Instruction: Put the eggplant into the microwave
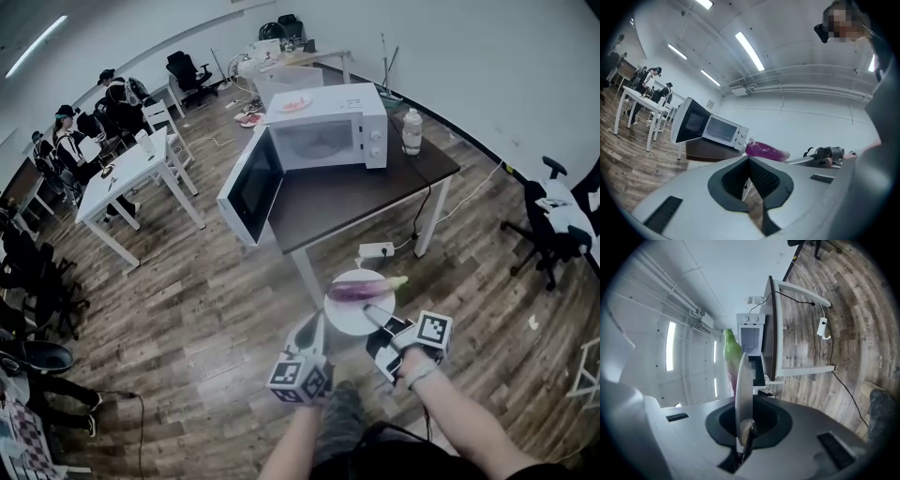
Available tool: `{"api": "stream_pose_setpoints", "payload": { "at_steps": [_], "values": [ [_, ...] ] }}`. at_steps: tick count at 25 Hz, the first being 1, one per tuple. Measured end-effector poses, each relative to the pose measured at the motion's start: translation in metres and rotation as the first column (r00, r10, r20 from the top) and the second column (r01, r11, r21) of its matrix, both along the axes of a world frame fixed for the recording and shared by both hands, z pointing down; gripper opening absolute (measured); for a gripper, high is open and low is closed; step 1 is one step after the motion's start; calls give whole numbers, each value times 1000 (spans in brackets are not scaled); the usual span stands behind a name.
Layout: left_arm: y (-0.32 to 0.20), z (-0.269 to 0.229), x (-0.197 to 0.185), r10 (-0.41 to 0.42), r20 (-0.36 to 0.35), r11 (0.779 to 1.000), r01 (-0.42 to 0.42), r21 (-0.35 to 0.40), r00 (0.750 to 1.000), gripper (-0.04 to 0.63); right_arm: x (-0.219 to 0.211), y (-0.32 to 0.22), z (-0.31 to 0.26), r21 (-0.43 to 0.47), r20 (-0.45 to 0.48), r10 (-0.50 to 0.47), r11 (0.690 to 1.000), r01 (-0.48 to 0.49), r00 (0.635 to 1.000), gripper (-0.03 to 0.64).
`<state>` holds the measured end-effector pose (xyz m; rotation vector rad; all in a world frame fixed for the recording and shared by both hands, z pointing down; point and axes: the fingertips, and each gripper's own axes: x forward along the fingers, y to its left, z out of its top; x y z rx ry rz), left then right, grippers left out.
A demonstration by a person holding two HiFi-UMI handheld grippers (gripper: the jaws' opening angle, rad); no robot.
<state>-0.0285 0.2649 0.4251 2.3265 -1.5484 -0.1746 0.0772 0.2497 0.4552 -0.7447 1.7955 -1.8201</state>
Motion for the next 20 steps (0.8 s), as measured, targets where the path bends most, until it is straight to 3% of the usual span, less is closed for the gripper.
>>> {"api": "stream_pose_setpoints", "payload": {
  "at_steps": [20],
  "values": [
    [-174, -17, -29, 75, -5, 997, -75, 9, 997, 0, -29, -161, -12, 13, -17, 49, 999, -49, 999, 6]
  ]
}}
